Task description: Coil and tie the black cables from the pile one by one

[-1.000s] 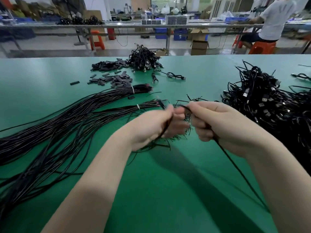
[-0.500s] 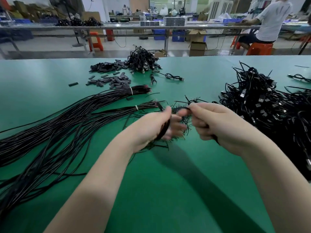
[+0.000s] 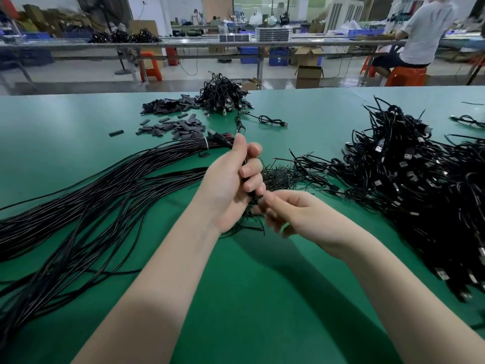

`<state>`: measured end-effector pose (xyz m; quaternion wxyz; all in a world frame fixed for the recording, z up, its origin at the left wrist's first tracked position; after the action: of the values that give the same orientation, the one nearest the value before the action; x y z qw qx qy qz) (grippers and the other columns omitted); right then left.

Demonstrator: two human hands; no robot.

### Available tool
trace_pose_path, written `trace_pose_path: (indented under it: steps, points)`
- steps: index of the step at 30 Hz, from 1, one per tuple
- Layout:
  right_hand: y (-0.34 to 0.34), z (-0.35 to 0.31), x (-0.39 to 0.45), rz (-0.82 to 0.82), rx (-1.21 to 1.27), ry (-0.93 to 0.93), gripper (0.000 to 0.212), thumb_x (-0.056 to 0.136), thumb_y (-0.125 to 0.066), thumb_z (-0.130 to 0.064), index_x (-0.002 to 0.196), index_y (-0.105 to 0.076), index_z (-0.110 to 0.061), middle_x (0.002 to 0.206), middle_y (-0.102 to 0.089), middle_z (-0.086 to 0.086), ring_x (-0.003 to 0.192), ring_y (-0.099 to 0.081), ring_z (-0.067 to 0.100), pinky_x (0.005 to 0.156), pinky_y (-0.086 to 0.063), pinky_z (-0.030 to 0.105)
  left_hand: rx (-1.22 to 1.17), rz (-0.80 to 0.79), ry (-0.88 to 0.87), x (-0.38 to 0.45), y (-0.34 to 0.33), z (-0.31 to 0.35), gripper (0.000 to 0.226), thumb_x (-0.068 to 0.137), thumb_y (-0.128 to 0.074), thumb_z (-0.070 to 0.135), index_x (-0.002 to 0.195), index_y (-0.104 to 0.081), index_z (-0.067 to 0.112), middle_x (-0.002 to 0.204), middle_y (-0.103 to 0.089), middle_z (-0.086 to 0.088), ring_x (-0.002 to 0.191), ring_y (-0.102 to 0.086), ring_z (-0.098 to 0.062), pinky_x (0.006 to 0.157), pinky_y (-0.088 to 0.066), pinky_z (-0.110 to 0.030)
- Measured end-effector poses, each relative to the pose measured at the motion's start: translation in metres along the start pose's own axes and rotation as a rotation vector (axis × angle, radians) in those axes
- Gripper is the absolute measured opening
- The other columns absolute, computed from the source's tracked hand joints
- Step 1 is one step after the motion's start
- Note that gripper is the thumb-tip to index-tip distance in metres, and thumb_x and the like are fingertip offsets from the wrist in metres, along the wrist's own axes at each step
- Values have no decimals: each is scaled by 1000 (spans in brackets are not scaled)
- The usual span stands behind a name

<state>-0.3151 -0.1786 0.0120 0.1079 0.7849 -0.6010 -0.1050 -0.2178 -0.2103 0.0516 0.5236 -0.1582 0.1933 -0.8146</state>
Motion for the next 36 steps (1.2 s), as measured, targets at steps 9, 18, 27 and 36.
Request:
trace_pose_path:
  steps: [9,18,27,36]
  points:
    - [2,-8,2,15,275,131,14,87,-65,-33,94,-59,-22,79,-61,-10,77,-56,10,88,-54,40,52,-126,141,-3,-13,-26,37,102,-32,42,77,-47,17,83,-71,1,82,-69,-13,64,-51,-30]
    - [9,1,4,14,106,64,23,94,-60,-14,88,-55,8,79,-62,10,69,-61,15,70,-56,29,289,-13,273,-1,5,-38,37,102,-39,39,83,-55,12,76,-70,-5,64,-64,-15,57,-54,-26]
    - [2,1,6,4,55,44,29,100,-49,-23,91,-48,5,76,-50,7,72,-57,17,85,-54,48,192,218,251,0,6,-43,41,103,-38,43,76,-53,16,64,-58,2,55,-56,-12,56,-46,-25]
    - [9,4,5,83,-256,36,37,91,-62,-32,98,-48,1,80,-60,5,67,-66,18,75,-56,44,328,228,249,1,6,-48,40,103,-39,42,78,-56,15,57,-61,5,53,-57,-12,59,-45,-24]
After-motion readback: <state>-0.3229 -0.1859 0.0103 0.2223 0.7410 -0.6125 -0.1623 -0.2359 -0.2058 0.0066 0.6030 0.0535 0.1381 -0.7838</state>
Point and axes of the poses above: each hand's wrist, its own x-axis towards the middle knuckle, its own y-axis out of the back of the hand, z = x × y, the point moved 7 cm from there along x, towards the middle knuckle
